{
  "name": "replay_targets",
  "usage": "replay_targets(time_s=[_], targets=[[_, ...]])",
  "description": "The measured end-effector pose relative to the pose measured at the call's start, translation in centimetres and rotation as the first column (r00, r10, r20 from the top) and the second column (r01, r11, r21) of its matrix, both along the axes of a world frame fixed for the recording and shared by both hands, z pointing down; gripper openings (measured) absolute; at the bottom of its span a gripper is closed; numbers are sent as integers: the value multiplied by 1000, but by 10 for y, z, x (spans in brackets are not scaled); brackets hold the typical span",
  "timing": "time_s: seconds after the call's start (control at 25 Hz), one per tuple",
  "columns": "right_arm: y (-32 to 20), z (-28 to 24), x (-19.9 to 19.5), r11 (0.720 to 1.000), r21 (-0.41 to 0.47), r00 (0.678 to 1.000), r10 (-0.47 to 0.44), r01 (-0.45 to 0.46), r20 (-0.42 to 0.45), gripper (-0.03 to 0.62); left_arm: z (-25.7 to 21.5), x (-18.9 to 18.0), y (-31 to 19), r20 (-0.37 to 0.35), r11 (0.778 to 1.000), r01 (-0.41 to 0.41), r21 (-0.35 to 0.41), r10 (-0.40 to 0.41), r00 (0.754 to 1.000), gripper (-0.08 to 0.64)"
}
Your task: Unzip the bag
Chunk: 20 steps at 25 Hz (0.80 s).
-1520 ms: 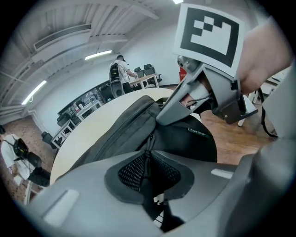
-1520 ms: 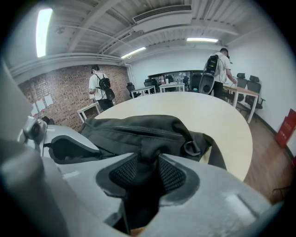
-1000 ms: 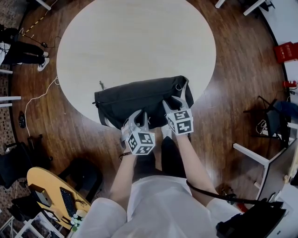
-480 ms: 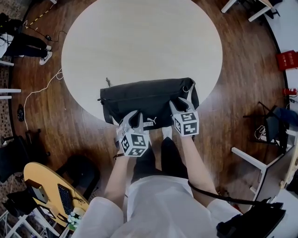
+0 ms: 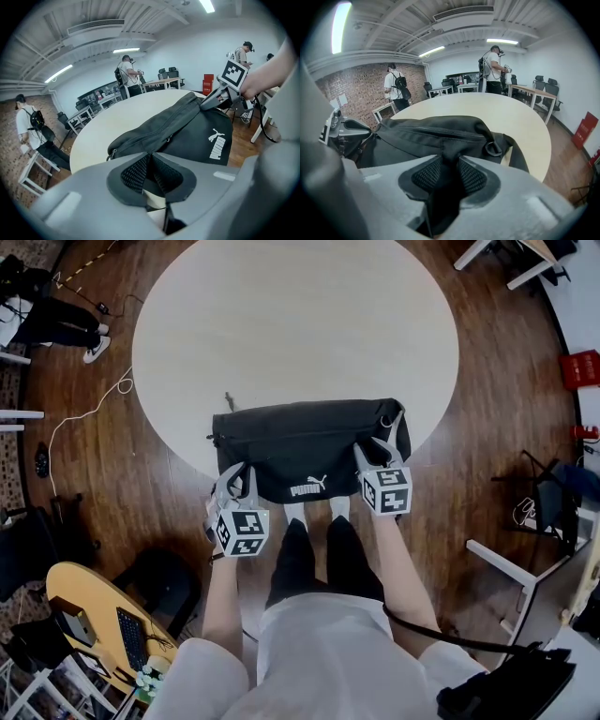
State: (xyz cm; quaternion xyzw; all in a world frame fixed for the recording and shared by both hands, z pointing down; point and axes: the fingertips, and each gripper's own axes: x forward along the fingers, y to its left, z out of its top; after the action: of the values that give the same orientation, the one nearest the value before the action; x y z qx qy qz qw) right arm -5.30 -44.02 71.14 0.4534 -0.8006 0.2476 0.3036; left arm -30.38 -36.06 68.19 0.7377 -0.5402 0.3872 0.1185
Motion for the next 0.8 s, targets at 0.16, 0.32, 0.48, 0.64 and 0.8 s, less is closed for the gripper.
replay_targets(time_s=[0.16,0.32,0.48,0.64,0.8], targets=[[-1,0,3,1000,-1,1000,18,-18,-8,106,0,-28,1,23,999,47,-2,-47,999,44],[2,3,-1,1000,-2,999,31,-31,-12,104,5,-50,5,36,998,64,-3,-63,997,42],[0,3,-3,999,1,999,32,-32,-24,104,7,-48,2,-9,994,107,-8,-107,994,46],[-1,2,0,999,1,998,40,-40,-43,104,6,-41,4,-41,995,103,-11,-103,994,54],[-1,-1,1,999,6,996,55,-54,-71,104,-2,-39,9,-71,997,83,-1,-83,994,65]])
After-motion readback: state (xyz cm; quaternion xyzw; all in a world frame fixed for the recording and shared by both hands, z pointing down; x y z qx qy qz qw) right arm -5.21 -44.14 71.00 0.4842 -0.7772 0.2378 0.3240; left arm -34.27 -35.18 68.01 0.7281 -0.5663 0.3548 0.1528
